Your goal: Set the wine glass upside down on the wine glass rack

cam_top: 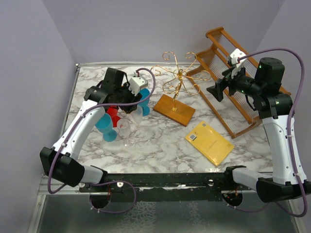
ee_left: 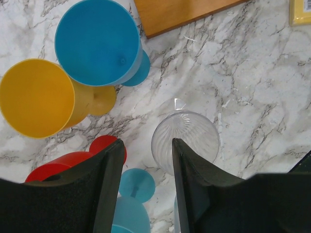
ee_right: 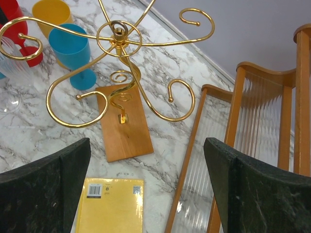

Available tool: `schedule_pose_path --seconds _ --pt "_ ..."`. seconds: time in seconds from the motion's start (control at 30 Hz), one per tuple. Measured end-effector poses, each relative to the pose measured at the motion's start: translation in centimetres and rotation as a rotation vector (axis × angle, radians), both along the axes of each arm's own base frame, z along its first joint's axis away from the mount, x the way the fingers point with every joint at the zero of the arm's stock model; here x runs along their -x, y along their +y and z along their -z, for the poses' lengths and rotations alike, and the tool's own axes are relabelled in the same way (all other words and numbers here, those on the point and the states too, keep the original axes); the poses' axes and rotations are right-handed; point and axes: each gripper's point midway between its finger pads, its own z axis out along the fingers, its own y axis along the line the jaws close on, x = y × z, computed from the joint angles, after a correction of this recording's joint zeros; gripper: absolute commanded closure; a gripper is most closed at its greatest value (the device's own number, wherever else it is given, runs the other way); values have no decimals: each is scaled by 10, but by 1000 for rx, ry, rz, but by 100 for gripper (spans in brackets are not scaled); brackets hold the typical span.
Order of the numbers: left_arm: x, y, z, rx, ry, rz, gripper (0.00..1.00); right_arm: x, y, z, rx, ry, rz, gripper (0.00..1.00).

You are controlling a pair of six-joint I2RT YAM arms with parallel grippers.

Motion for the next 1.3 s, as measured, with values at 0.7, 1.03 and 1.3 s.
schedule_pose_path --seconds 0.7,1.03,1.3 --pt "4 -5 30 -73 95 32 100 -1 -5 5 14 2 29 0" --pt "19 -26 -12 69 56 125 100 -3 -8 9 24 8 47 0" --pt "47 -38 -92 206 -54 234 100 -5 -7 14 31 28 37 0"
